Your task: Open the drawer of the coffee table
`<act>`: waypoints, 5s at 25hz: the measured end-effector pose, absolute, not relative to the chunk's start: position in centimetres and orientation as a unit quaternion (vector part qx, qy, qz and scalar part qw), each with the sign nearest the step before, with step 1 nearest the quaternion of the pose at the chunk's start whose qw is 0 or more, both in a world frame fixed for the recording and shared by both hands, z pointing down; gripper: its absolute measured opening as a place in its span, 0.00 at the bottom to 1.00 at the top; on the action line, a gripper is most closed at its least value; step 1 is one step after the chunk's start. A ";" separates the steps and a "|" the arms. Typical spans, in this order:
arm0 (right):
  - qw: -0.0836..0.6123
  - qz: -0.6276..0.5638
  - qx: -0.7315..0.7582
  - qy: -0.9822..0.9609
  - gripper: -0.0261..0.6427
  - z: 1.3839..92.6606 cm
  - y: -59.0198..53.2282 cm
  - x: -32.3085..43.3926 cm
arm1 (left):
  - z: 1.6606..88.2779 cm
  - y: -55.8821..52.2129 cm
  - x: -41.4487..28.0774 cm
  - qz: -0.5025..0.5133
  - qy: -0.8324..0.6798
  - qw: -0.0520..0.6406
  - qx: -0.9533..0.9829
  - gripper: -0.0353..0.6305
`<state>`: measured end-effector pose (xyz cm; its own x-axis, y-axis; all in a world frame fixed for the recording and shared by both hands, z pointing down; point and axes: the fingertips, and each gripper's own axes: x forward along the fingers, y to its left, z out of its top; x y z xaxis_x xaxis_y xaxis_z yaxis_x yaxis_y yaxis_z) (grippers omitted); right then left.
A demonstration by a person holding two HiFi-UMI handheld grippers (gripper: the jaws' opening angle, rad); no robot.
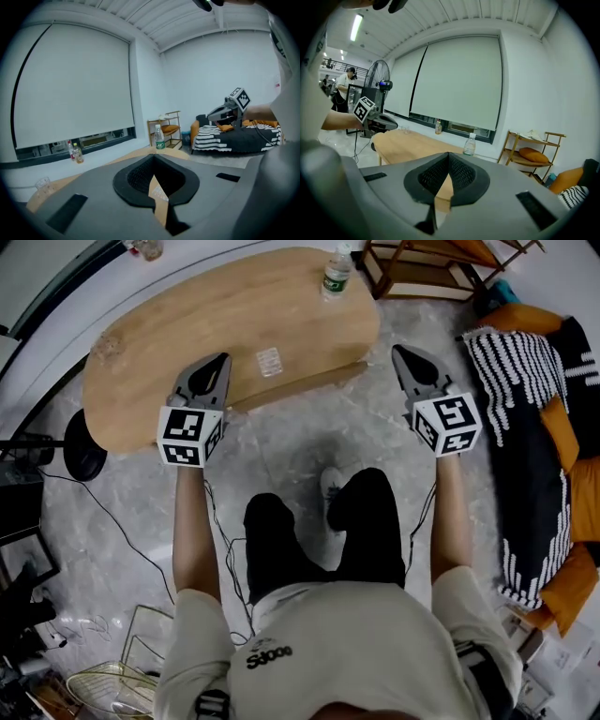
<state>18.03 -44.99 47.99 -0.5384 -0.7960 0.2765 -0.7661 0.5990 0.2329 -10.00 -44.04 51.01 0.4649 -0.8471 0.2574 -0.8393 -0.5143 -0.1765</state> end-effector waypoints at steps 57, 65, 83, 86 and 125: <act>0.178 0.072 0.400 -0.896 0.43 80.4 -53.8 19.9 | 81.6 -42.4 -13.3 -0.155 0.471 -0.088 -0.864 0.35; 0.182 0.062 0.402 -0.895 0.41 80.7 -53.5 19.6 | 81.7 -42.4 -13.3 -0.148 0.475 -0.094 -0.862 0.33; 0.178 0.082 0.443 -0.875 0.32 80.6 -51.6 20.5 | 81.5 -40.5 -13.0 -0.137 0.473 -0.138 -0.860 0.28; 0.175 0.084 0.448 -0.873 0.33 80.6 -50.6 20.9 | 81.6 -39.5 -12.8 -0.136 0.465 -0.141 -0.863 0.28; 0.174 0.109 0.478 -0.854 0.33 80.8 -40.0 23.9 | 81.7 -29.4 -10.0 -0.139 0.432 -0.172 -0.874 0.27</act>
<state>23.88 -39.98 80.80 -0.4817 -0.7788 0.4019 -0.8547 0.5187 -0.0192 -10.03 -29.40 81.67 0.5871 -0.7082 0.3920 -0.8039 -0.5670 0.1796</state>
